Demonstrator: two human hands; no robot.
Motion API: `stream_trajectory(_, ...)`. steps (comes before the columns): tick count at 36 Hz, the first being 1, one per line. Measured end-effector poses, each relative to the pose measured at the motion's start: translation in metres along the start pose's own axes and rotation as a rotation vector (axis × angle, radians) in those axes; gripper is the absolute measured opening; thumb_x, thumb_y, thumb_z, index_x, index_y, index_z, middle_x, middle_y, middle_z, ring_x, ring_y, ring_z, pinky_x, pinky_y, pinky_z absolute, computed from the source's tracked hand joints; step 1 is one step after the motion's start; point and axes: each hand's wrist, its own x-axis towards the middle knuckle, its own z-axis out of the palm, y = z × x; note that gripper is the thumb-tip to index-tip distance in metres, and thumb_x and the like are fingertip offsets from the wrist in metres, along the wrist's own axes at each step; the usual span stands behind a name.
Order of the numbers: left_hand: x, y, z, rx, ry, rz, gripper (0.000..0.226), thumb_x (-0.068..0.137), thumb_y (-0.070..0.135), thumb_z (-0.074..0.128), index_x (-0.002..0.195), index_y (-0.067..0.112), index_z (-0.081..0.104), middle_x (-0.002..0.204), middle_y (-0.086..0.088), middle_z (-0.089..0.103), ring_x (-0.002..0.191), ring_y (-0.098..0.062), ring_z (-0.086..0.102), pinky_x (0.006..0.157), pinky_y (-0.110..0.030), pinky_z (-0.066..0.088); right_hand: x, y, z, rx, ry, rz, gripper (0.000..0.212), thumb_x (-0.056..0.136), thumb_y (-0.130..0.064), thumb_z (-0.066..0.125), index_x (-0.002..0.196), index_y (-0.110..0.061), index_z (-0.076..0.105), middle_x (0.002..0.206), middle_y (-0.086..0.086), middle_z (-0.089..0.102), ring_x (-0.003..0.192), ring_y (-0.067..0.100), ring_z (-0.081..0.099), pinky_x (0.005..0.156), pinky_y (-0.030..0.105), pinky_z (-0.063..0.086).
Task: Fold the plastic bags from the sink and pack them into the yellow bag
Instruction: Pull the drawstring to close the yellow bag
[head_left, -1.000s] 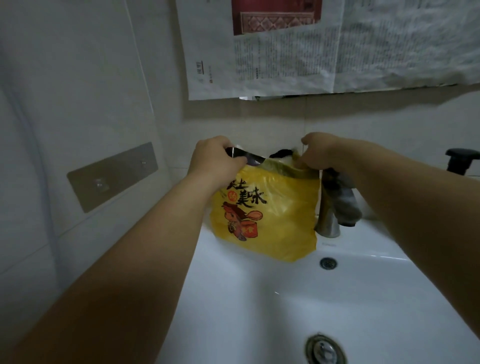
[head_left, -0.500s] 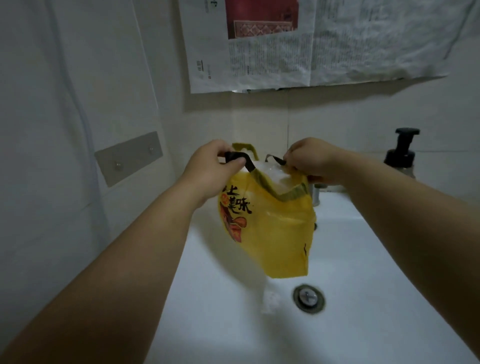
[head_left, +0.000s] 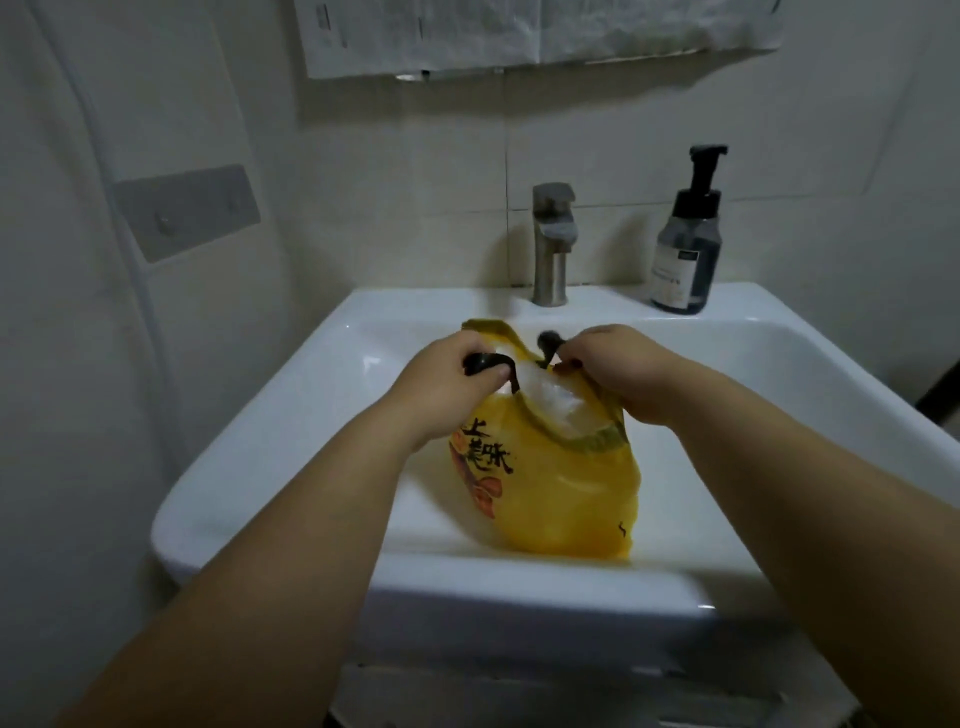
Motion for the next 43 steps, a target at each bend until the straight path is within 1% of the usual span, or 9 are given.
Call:
stream_trajectory(6, 0.002, -0.002, 0.012, 0.056, -0.014, 0.022, 0.016, 0.096, 0.028, 0.056, 0.110, 0.027, 0.064, 0.109, 0.004, 0.063, 0.101, -0.016, 0.056, 0.086, -0.031, 0.047, -0.001, 0.006, -0.001, 0.046, -0.093, -0.047, 0.020, 0.088, -0.030, 0.064, 0.103, -0.016, 0.060, 0.106, 0.007, 0.062, 0.094, 0.023, 0.062, 0.088, 0.039, 0.054)
stream_trajectory(12, 0.015, 0.001, 0.013, 0.213, -0.058, 0.073, 0.030, 0.101, 0.028, 0.046, 0.075, 0.030, 0.061, 0.066, 0.007, 0.048, 0.066, -0.011, 0.046, 0.061, -0.028, 0.034, 0.011, 0.008, -0.002, -0.342, -0.127, -0.112, 0.040, 0.076, -0.007, 0.074, 0.113, -0.018, 0.061, 0.110, 0.006, 0.060, 0.094, 0.022, 0.057, 0.075, 0.030, 0.053)
stream_trajectory(15, 0.022, 0.000, 0.014, 0.365, 0.022, 0.074, 0.027, 0.100, 0.041, 0.045, 0.100, 0.031, 0.070, 0.109, 0.010, 0.050, 0.115, -0.020, 0.038, 0.100, -0.034, 0.029, 0.014, 0.011, 0.005, -0.605, -0.128, -0.136, 0.032, 0.080, -0.008, 0.067, 0.111, -0.013, 0.063, 0.106, 0.008, 0.063, 0.093, 0.023, 0.058, 0.081, 0.033, 0.052)
stream_trajectory(18, 0.026, 0.001, 0.015, 0.317, 0.043, 0.108, 0.028, 0.098, 0.041, 0.048, 0.109, 0.027, 0.070, 0.134, 0.005, 0.047, 0.129, -0.022, 0.031, 0.108, -0.038, 0.026, 0.016, 0.015, 0.014, -0.750, -0.137, -0.142, 0.023, 0.085, -0.008, 0.059, 0.108, -0.005, 0.066, 0.092, 0.009, 0.061, 0.081, 0.023, 0.055, 0.071, 0.030, 0.046)
stream_trajectory(22, 0.029, 0.000, 0.020, 0.101, -0.013, 0.135, 0.023, 0.097, 0.031, 0.055, 0.090, 0.017, 0.071, 0.088, -0.002, 0.067, 0.087, -0.018, 0.060, 0.077, -0.031, 0.047, 0.019, 0.015, 0.012, -0.509, -0.107, -0.145, 0.016, 0.086, -0.013, 0.059, 0.097, -0.005, 0.068, 0.082, 0.009, 0.061, 0.077, 0.023, 0.056, 0.070, 0.032, 0.047)
stream_trajectory(27, 0.033, -0.002, 0.032, -0.026, 0.109, 0.094, 0.016, 0.086, 0.035, 0.070, 0.077, 0.022, 0.069, 0.074, 0.005, 0.067, 0.074, -0.014, 0.062, 0.065, -0.026, 0.045, 0.023, 0.015, 0.001, -0.031, -0.111, -0.039, 0.024, 0.087, -0.016, 0.060, 0.097, 0.004, 0.068, 0.077, 0.012, 0.061, 0.075, 0.027, 0.053, 0.070, 0.038, 0.042)
stream_trajectory(34, 0.037, -0.003, 0.041, -0.065, 0.176, 0.070, 0.034, 0.075, 0.032, 0.080, 0.093, 0.025, 0.053, 0.093, 0.008, 0.054, 0.082, -0.003, 0.053, 0.061, -0.009, 0.040, 0.026, 0.010, 0.001, 0.265, -0.132, -0.027, 0.028, 0.091, -0.030, 0.055, 0.104, -0.006, 0.063, 0.087, 0.015, 0.059, 0.078, 0.027, 0.053, 0.073, 0.040, 0.040)
stream_trajectory(37, 0.039, -0.005, 0.042, -0.042, 0.202, 0.073, 0.046, 0.074, 0.015, 0.079, 0.105, 0.024, 0.046, 0.104, 0.004, 0.043, 0.093, -0.009, 0.051, 0.067, -0.002, 0.039, 0.023, 0.007, 0.008, 0.099, -0.159, -0.144, 0.026, 0.084, -0.026, 0.069, 0.104, -0.011, 0.063, 0.090, 0.011, 0.066, 0.078, 0.022, 0.063, 0.074, 0.038, 0.054)
stream_trajectory(43, 0.033, 0.001, 0.044, -0.146, 0.094, 0.097, 0.078, 0.075, 0.017, 0.077, 0.141, 0.023, 0.035, 0.132, 0.007, 0.044, 0.120, -0.009, 0.046, 0.092, -0.020, 0.040, 0.020, 0.003, 0.007, -0.086, -0.016, -0.249, 0.007, 0.091, -0.015, 0.062, 0.086, -0.012, 0.065, 0.082, 0.011, 0.065, 0.072, 0.019, 0.059, 0.069, 0.033, 0.053)
